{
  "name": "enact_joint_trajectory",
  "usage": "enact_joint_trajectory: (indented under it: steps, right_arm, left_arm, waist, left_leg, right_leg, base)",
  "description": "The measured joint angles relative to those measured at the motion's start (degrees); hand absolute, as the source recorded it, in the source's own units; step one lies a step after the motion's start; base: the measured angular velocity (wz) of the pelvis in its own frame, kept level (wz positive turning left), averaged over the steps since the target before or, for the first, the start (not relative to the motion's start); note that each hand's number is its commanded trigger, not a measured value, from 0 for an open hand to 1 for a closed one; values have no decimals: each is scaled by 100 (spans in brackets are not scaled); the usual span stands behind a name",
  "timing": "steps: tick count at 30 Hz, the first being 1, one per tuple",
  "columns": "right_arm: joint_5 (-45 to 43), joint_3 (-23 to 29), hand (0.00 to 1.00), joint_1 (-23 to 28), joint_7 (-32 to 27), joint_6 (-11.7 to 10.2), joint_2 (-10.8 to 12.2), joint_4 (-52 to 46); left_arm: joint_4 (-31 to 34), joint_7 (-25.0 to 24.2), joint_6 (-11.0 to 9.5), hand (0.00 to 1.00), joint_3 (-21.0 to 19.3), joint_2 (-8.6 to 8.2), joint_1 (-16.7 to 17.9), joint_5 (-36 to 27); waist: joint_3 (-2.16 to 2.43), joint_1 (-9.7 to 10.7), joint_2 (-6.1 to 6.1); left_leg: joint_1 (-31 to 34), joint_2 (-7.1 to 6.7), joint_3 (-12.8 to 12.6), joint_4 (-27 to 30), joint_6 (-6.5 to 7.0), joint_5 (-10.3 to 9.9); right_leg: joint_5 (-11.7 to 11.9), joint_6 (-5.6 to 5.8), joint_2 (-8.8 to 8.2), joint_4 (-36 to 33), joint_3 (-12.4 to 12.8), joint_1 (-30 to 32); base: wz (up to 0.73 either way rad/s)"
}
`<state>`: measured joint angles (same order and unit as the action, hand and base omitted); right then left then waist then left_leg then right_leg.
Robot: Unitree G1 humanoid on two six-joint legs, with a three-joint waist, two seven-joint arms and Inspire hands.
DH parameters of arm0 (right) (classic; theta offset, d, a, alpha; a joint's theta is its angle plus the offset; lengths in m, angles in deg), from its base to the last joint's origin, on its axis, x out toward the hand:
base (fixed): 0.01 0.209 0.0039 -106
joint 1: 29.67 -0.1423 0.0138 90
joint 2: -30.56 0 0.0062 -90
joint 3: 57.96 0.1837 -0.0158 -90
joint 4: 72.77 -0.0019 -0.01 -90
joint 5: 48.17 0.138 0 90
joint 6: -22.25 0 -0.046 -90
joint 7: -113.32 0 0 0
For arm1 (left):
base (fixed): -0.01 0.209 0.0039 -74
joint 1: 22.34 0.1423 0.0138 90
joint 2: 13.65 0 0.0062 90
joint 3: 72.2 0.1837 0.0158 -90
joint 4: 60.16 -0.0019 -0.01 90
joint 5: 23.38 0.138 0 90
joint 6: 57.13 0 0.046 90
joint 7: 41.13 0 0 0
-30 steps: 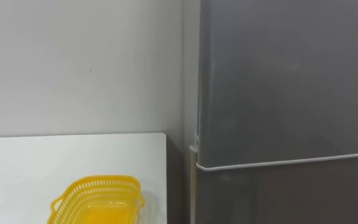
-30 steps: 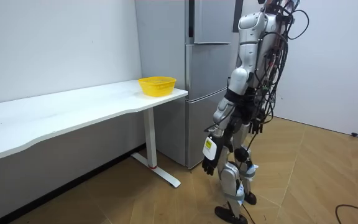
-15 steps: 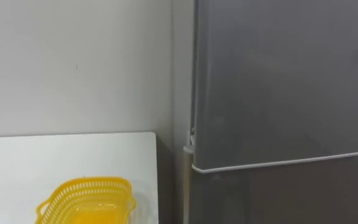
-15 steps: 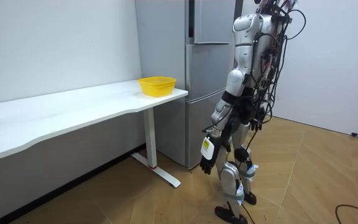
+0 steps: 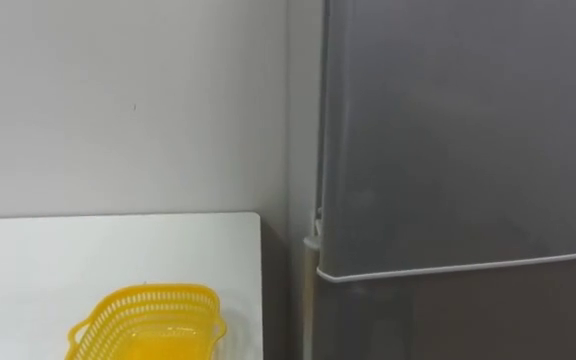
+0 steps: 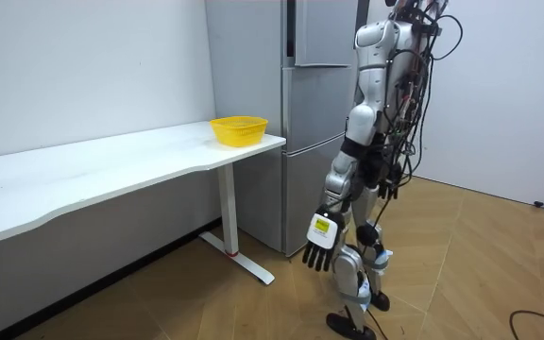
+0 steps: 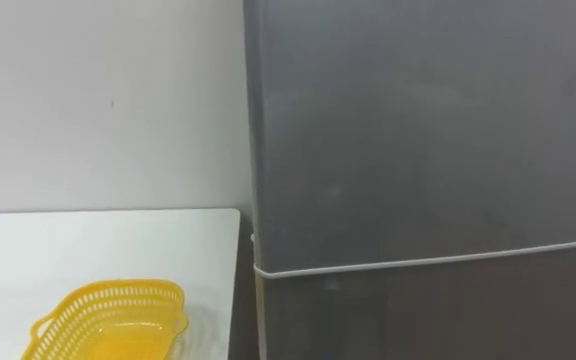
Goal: Retrieve from the upper fridge
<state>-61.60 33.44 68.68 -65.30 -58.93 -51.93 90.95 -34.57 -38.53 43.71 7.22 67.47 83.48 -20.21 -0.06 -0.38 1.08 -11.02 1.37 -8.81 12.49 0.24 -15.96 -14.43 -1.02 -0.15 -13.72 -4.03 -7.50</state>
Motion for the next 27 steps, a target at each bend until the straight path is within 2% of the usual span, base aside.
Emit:
enact_joint_trajectory:
  steps: [2, 7, 13, 15, 17, 19, 22, 24, 25, 27]
  right_arm:
    - [-34, 42, 0, 5, -61, -1, 6, 7]
    - [-47, 333, 0, 121, -102, 3, 20, 8]
    - [-50, 458, 0, 200, -121, 13, 21, 22]
    - [23, 447, 0, 201, -122, 54, 20, 18]
    - [238, 451, 0, 204, -136, 87, -7, 4]
    - [237, 453, 0, 221, -164, 105, -9, -24]
    - [189, 563, 0, 231, -160, 56, -28, -88]
    - [144, 632, 0, 236, -163, 38, -42, -108]
    - [137, 681, 0, 252, -168, 20, -47, -175]
    - [136, 689, 0, 375, -203, -43, -46, -330]
  left_arm:
    - [-10, 233, -7, 0, -148, -8, 72, -572]
    - [-27, 659, -51, 0, -688, -23, 142, -1477]
    - [44, 1028, -181, 0, -946, -18, 136, -2849]
    - [258, 1182, -203, 0, -1002, -13, 138, -3553]
    - [557, 1355, -255, 0, -1213, -3, 14, -4484]
    - [791, 1458, -284, 0, -1435, 0, -60, -4924]
    - [1139, 1620, -469, 0, -1804, 8, -253, -5486]
    - [1562, 1874, -572, 0, -1921, 9, -236, -5839]
    - [1923, 2067, -630, 0, -1975, 9, -207, -6020]
    - [2483, 2352, -734, 0, -2123, 11, -213, -6038]
  waist:
    - [-8, 2, -16]
    - [-10, 8, -30]
    - [-3, -16, -52]
    - [1, -27, -79]
    - [7, -134, -130]
    - [15, -192, -163]
    - [22, -306, -197]
    - [28, -325, -204]
    - [45, -350, -231]
    - [56, -472, -248]
  left_leg:
    - [-8, 1, 16, -3, 0, 0]
    - [-72, -5, 115, -73, -2, 1]
    - [-64, -12, 138, -100, -4, 1]
    - [-66, -11, 139, -108, -4, 1]
    - [-65, -15, 151, -109, -4, 1]
    - [-66, -19, 146, -105, -3, 1]
    - [-64, -20, 128, -103, -3, 2]
    - [-61, -23, 130, -106, -3, 2]
    - [-60, -24, 130, -106, -2, 2]
    - [-49, -20, 113, -106, -2, 2]
  right_leg:
    - [0, 0, -1, 15, -34, -34]
    - [-3, 0, -41, 92, -130, -168]
    - [-3, 6, -53, 106, -202, -146]
    - [-1, 7, -42, 106, -204, -144]
    - [1, 7, -40, 100, -204, -143]
    - [1, 8, -42, 98, -203, -145]
    - [1, 8, -36, 100, -147, -131]
    - [1, 8, -47, 103, -140, -120]
    - [1, 9, -48, 98, -124, -106]
    - [2, 8, -18, 78, -106, -68]
  base:
    - [8]
    - [13]
    - [4]
    - [0]
    - [0]
    - [0]
    - [-5]
    - [-5]
    - [-7]
    - [-8]
